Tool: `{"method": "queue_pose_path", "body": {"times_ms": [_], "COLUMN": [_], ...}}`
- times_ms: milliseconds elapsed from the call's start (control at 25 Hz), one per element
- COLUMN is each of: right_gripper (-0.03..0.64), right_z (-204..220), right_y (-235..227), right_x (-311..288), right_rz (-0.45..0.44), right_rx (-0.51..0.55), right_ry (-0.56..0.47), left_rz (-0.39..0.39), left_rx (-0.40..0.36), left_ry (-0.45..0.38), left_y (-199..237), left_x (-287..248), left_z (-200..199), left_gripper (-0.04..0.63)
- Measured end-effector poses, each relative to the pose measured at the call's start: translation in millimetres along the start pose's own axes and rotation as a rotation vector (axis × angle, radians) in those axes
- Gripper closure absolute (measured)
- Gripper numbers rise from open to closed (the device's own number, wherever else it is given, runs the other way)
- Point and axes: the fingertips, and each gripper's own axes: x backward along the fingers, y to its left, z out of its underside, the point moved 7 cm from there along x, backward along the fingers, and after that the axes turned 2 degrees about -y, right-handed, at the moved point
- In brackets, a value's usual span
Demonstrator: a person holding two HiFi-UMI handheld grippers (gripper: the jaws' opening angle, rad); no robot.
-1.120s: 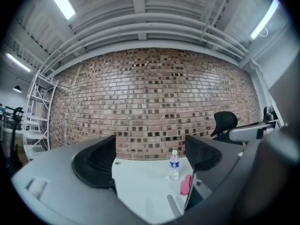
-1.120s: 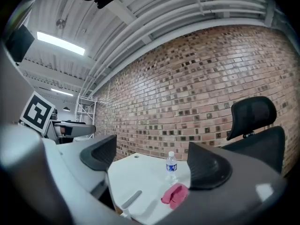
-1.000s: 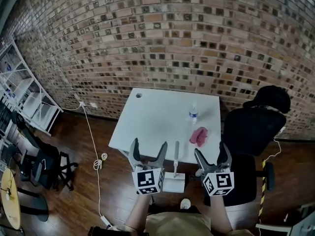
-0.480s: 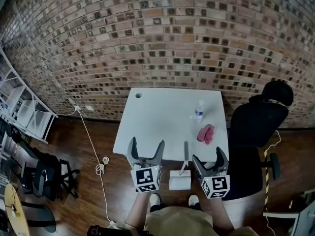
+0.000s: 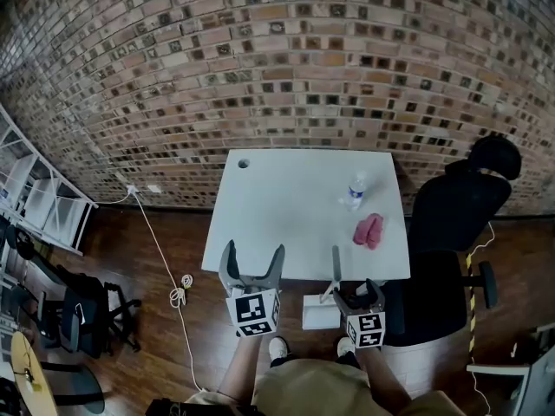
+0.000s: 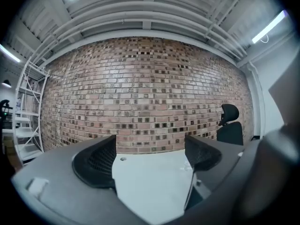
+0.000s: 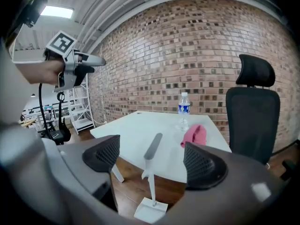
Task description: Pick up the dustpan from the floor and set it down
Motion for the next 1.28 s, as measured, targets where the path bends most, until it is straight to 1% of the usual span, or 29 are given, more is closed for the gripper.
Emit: {"method": "queue_pose_path", "body": {"times_ms": [240,400,520,560,640,680,920,1040,1280], "right_gripper": [0.253,0.295,0.299,0.301,0.333,0.337,0.339,0.381,0.414], "right_z": [56,75,85,87,89,89,85,81,81], "right_y": [2,1,1,1,4,5,7,8,3], "right_x": [-24,-38,-52,-57,-66,-69,-89,-99,-115], "right_rz": [-0.011,-0.027,-0.042,-0.045,-0.054,-0.059,-0.075,-0.074,-0.064], "right_rx": [-0.019,-0.049,-0.048,-0.050,-0.060,-0.064,-0.050,-0.058,-0.062], "right_ry": [0.141,0.180,0.205,0.212,0.224,0.229,0.233,0.240,0.240], "left_rz": [-0.018,-0.049,-0.075,-0.085,-0.106,-0.115,-0.162,-0.185,-0.225], "left_rx": [-0.005,-0.011,-0.021,-0.027,-0.038,-0.039,-0.030,-0.032,-0.023], "left_ry": [0.017,0.028,0.043,0.050,0.066,0.072,0.072,0.070,0.088], "left_y": [13,24,32,35,41,43,54,62,72], "left_x": [0,2,3,4,7,8,14,17,25], "left_z": [4,4,6,7,9,11,10,8,14], "left_gripper": [0.155,0.155,0.155,0.155,0.155,0.155,0.156,0.156,0.156]}}
